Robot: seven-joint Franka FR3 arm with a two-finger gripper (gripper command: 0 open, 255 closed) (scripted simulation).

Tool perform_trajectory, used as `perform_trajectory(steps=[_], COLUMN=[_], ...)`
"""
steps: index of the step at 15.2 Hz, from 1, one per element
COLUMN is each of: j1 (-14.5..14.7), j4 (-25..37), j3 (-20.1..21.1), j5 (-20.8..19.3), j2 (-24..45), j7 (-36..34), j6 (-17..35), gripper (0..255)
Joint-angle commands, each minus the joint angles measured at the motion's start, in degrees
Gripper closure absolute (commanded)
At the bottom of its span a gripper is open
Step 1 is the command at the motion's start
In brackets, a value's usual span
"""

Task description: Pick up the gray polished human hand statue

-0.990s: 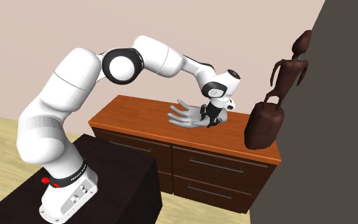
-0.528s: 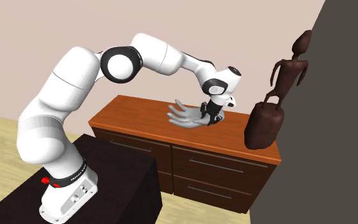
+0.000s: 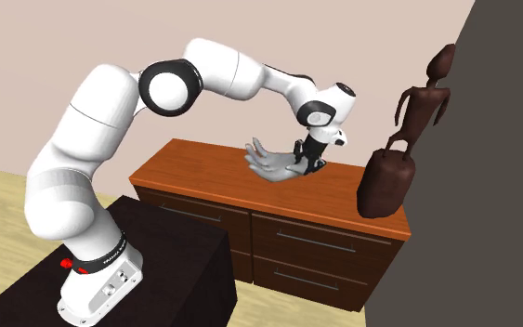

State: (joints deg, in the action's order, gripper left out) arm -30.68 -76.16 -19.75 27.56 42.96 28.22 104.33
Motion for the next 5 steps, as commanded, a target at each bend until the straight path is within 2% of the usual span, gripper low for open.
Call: perform_trajectory(steps=[1,5], j1=[0.00,-0.02], j4=[0.55,1.13], j3=[-0.14,-0.28], j5=[-0.22,-0.49], j2=[-0.68,-1.34], j7=[-0.32,-0.70], j6=[-1.03,-2.18], gripper=[255,255])
